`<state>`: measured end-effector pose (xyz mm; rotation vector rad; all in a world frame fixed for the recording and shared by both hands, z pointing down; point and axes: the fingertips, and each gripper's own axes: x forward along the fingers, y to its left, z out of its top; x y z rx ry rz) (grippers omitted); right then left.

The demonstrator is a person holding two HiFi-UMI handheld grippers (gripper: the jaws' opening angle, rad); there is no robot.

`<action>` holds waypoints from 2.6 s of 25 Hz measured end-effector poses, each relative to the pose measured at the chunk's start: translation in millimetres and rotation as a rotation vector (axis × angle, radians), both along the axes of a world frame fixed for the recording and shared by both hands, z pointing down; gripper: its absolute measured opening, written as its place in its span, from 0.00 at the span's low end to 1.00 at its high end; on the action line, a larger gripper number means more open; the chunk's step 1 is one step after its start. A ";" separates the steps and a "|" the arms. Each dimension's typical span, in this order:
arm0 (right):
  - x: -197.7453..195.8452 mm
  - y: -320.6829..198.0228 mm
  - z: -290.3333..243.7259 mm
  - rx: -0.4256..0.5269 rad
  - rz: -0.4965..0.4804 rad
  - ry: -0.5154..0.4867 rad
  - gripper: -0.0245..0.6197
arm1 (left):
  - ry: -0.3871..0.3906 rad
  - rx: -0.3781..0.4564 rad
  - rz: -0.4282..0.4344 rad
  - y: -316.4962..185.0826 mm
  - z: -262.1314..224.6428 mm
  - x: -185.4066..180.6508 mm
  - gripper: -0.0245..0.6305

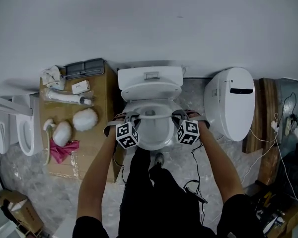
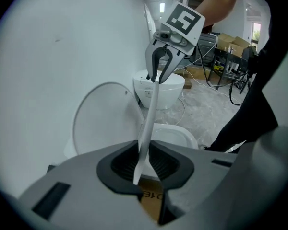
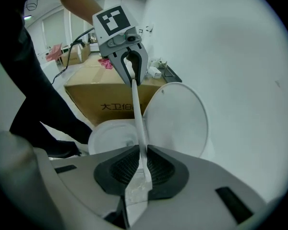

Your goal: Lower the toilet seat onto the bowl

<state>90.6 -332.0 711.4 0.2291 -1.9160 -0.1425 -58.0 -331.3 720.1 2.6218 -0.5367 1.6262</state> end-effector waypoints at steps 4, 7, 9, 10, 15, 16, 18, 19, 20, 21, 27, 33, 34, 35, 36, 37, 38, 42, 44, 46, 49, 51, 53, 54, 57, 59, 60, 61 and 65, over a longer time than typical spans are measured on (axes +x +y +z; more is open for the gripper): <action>1.5 45.7 17.2 -0.056 -0.056 0.006 0.15 | -0.048 0.009 0.036 45.5 17.0 2.0 0.15; 2.5 75.5 34.1 -0.065 -0.097 0.004 0.15 | -0.047 0.013 0.016 75.1 33.2 2.9 0.17; 4.0 94.0 45.5 -0.083 -0.106 -0.002 0.16 | -0.052 0.009 -0.006 93.1 44.2 4.2 0.18; 4.7 103.5 51.7 -0.096 -0.109 -0.003 0.16 | -0.064 0.004 -0.008 102.4 50.4 5.0 0.19; 5.9 143.9 83.1 -0.123 -0.130 0.011 0.18 | -0.127 -0.032 0.041 143.5 83.0 7.0 0.21; 5.5 150.8 89.1 -0.127 -0.132 0.013 0.18 | -0.134 -0.045 0.053 151.1 89.7 6.8 0.22; 5.1 162.8 101.9 -0.136 -0.140 0.016 0.19 | -0.146 -0.064 0.078 163.3 102.7 6.2 0.23; 5.4 167.9 108.3 -0.139 -0.145 0.019 0.19 | -0.148 -0.071 0.088 168.0 109.1 6.0 0.24; 5.7 172.8 114.7 -0.139 -0.150 0.022 0.19 | -0.149 -0.077 0.096 172.6 115.5 6.2 0.25; 6.2 178.2 121.3 -0.139 -0.152 0.027 0.20 | -0.149 -0.083 0.102 177.8 122.0 6.6 0.25; 7.9 209.1 168.5 -0.105 -0.127 0.058 0.22 | -0.152 -0.029 0.117 208.9 166.5 9.0 0.27; 11.6 237.1 225.8 -0.072 -0.082 0.097 0.24 | -0.104 -0.031 0.121 239.6 219.9 11.9 0.29; 11.5 241.7 236.4 -0.071 -0.082 0.104 0.24 | -0.092 -0.048 0.125 244.2 229.4 11.7 0.30; 11.3 245.6 246.7 -0.072 -0.084 0.108 0.25 | -0.087 -0.059 0.134 248.3 238.9 11.5 0.30; 11.3 248.3 256.4 -0.072 -0.085 0.110 0.25 | -0.087 -0.067 0.146 251.7 248.4 11.4 0.30; 11.7 250.3 265.6 -0.074 -0.084 0.113 0.25 | -0.090 -0.074 0.155 254.7 257.7 11.6 0.30; 12.2 252.3 274.7 -0.078 -0.082 0.114 0.25 | -0.093 -0.078 0.162 257.1 266.6 11.9 0.30; 12.5 259.7 307.7 -0.094 -0.073 0.114 0.25 | -0.099 -0.079 0.169 263.0 298.6 12.0 0.30; 12.7 262.4 321.6 -0.097 -0.062 0.115 0.25 | -0.093 -0.083 0.166 265.5 312.8 12.4 0.30; 12.4 263.8 335.2 -0.098 -0.050 0.116 0.25 | -0.090 -0.092 0.166 267.3 325.7 12.1 0.30; 12.3 264.0 353.7 -0.101 -0.038 0.119 0.25 | -0.085 -0.097 0.168 268.0 342.5 12.5 0.29; 12.2 265.0 364.2 -0.104 -0.039 0.126 0.24 | -0.086 -0.084 0.169 269.6 352.6 12.7 0.29; 11.1 265.1 373.7 -0.112 -0.039 0.132 0.24 | -0.087 -0.080 0.160 269.8 361.8 11.7 0.29; 10.5 264.7 377.9 -0.118 -0.036 0.133 0.24 | -0.091 -0.082 0.156 269.3 366.1 11.3 0.29; 10.6 263.2 382.8 -0.131 -0.036 0.133 0.24 | -0.092 -0.086 0.162 269.2 375.1 13.1 0.29; 10.3 262.8 381.6 -0.130 -0.057 0.132 0.25 | -0.064 -0.088 0.164 269.1 374.3 13.5 0.29; 9.7 262.5 381.4 -0.126 -0.067 0.131 0.25 | -0.053 -0.087 0.163 268.3 373.2 12.9 0.29; 9.0 262.4 381.8 -0.123 -0.074 0.131 0.25 | -0.049 -0.083 0.160 267.5 372.7 12.4 0.29; 11.5 263.3 383.3 -0.120 -0.056 0.171 0.29 | -0.057 -0.104 0.104 273.4 372.6 13.2 0.31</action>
